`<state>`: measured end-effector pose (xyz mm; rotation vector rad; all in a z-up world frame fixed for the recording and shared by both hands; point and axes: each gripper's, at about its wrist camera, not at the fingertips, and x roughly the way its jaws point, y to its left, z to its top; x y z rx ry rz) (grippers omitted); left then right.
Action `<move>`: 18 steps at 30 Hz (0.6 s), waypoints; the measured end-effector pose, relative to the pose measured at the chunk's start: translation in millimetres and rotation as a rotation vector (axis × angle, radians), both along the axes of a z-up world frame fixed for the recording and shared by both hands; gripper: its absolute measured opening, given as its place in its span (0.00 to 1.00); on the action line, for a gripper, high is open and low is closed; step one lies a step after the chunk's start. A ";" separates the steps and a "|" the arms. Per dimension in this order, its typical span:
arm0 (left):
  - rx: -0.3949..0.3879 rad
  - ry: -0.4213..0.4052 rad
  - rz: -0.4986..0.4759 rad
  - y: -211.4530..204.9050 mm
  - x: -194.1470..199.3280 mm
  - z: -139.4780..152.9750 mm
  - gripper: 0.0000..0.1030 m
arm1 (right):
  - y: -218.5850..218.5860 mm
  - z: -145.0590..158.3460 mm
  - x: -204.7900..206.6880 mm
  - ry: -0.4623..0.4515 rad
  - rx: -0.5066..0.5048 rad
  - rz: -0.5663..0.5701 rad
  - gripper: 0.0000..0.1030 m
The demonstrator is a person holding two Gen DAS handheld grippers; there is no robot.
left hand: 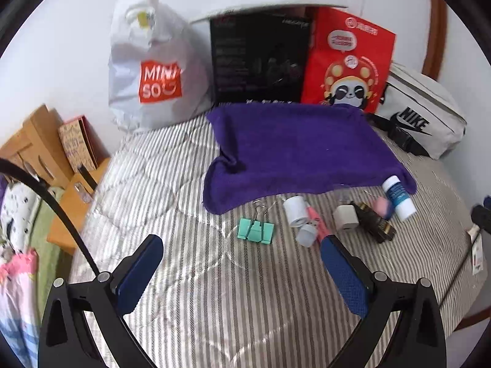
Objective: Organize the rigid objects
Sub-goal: 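Move the left tool to the teal binder clip and close on it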
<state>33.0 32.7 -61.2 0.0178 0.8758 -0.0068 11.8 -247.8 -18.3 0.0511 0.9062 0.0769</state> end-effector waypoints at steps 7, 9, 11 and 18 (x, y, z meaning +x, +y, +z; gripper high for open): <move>0.023 0.031 -0.044 0.0 25.8 -41.6 1.00 | -4.1 -26.9 4.6 0.045 0.005 -0.004 1.00; 0.029 0.044 -0.067 -1.8 33.9 -53.2 0.97 | -4.8 -34.8 5.4 0.060 0.004 -0.007 1.00; 0.023 0.055 -0.085 -2.9 40.6 -61.9 0.92 | -5.7 -43.5 7.2 0.076 0.002 -0.009 1.00; 0.045 0.053 -0.144 -5.8 57.3 -86.1 0.80 | -11.9 -66.3 14.4 0.123 -0.021 -0.021 1.00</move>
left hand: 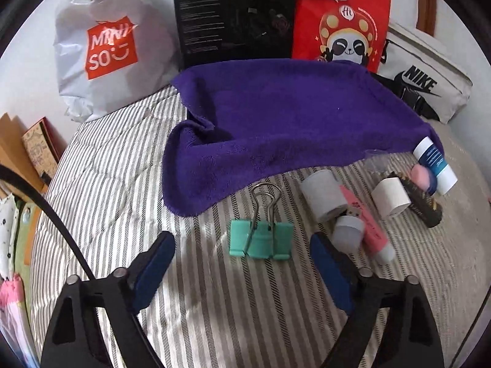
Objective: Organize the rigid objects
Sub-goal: 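Move the left tool to the teal binder clip and close on it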
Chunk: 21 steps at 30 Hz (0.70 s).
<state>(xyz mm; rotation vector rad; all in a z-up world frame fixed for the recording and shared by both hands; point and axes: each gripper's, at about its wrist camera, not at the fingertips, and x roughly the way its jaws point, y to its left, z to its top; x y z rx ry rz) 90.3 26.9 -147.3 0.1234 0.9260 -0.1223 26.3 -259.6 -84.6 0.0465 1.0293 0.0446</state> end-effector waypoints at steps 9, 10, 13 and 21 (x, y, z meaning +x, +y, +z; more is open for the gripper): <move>-0.046 -0.018 -0.091 -4.7 -0.1 -5.5 0.42 | -3.4 -16.4 13.6 0.026 -0.009 -0.013 1.00; -0.048 -0.020 -0.101 -6.7 -0.5 -5.3 0.38 | -3.2 -17.4 15.9 0.028 -0.009 -0.010 1.00; -0.051 -0.027 -0.101 -8.4 -0.8 -5.4 0.38 | -1.5 -21.6 27.7 0.031 -0.018 0.001 0.99; -0.062 -0.022 -0.101 -6.9 0.7 -5.4 0.38 | -0.8 -31.1 67.9 0.015 0.033 0.019 0.80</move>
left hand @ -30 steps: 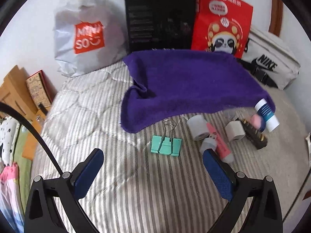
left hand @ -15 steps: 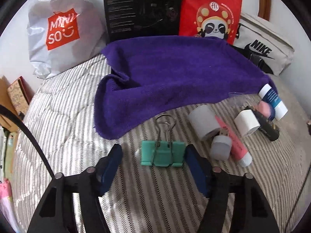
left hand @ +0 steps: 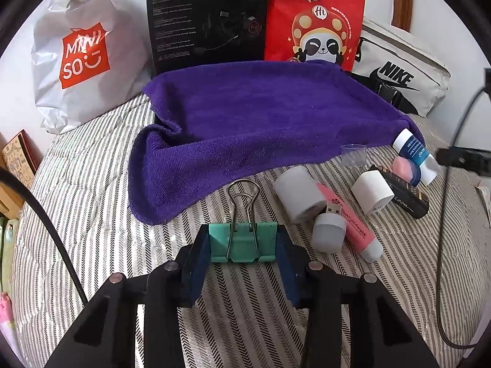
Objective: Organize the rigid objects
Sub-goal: 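Move the left tool to the teal binder clip and close on it, then close the right tool on the white-and-blue Vaseline jar while the left tool holds the clip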
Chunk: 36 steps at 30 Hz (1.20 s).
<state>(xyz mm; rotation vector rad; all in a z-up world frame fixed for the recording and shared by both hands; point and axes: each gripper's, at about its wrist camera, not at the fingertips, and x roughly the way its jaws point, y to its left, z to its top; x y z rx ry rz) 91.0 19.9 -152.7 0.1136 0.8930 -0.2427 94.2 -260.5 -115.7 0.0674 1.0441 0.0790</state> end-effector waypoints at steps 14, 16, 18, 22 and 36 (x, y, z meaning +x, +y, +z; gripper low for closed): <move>0.004 0.001 0.000 0.4 0.0 -0.6 0.39 | 5.5 -25.4 25.4 0.055 -0.003 0.080 0.43; 0.004 0.001 0.000 0.4 0.1 -0.6 0.39 | 8.4 -29.2 28.2 0.064 -0.009 0.096 0.43; 0.004 0.001 0.000 0.3 0.1 -0.7 0.39 | 13.9 -34.5 31.9 0.071 -0.032 0.107 0.42; 0.004 0.001 0.000 0.4 -0.1 -0.7 0.39 | 21.9 -38.5 32.6 0.033 -0.088 0.114 0.35; 0.003 0.001 0.000 0.7 -0.4 -0.6 0.39 | 18.2 -34.2 20.0 -0.049 -0.085 0.105 0.36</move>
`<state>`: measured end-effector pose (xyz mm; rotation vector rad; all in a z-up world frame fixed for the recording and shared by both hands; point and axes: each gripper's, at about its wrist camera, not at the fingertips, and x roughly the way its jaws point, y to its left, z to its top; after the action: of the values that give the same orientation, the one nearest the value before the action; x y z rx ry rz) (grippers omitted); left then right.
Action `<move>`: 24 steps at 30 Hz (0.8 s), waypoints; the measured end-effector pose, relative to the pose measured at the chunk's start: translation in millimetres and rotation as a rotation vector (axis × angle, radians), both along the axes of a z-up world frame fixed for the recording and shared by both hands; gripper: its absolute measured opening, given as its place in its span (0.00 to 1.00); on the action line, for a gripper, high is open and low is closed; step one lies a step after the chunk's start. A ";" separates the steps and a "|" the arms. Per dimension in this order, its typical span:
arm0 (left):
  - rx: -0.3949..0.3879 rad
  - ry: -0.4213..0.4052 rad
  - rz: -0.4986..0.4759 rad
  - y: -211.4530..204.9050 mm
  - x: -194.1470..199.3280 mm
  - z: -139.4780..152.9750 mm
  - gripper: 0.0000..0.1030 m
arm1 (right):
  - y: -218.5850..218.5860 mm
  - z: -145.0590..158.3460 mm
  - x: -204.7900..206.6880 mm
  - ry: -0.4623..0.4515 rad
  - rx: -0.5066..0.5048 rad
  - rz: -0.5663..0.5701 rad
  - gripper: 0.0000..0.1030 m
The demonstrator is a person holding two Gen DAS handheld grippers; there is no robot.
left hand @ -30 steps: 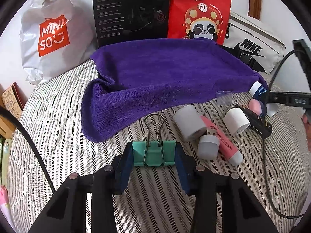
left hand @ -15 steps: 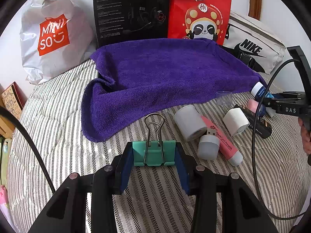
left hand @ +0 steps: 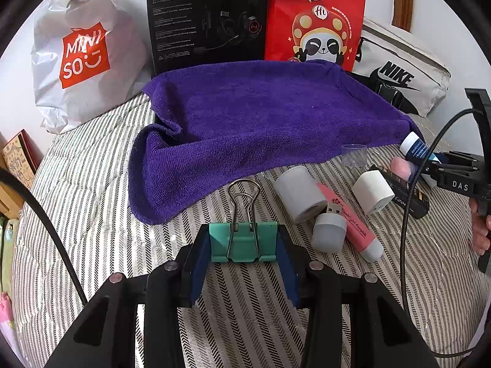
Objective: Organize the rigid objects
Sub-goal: 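Close the right tool on the white-and-blue Vaseline jar while the left tool holds the clip, then lift the jar with the right tool while the left tool carries the clip over the towel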
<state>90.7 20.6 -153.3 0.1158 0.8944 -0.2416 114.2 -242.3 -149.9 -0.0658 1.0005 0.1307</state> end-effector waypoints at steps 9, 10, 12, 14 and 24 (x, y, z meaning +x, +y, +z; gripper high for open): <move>0.005 0.009 0.024 -0.7 -1.5 0.6 0.38 | -6.9 -2.1 -6.5 -0.046 0.044 0.000 0.36; 0.005 0.009 0.024 -0.7 -1.5 0.7 0.38 | -7.6 -1.8 -6.5 -0.045 0.048 -0.001 0.36; 0.004 0.009 0.024 -0.9 -1.9 0.9 0.38 | -8.1 -0.5 -7.2 -0.036 0.050 0.001 0.36; 0.000 0.010 0.029 -0.6 -2.6 1.4 0.38 | -10.9 1.7 -7.4 -0.010 0.076 -0.002 0.35; -0.070 0.055 0.065 7.4 -11.8 6.6 0.38 | -23.1 15.7 -20.2 0.012 0.166 0.002 0.35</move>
<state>78.9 28.0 -146.7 0.0147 0.9421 -0.2160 94.0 -265.4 -134.2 0.0853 0.9979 0.2159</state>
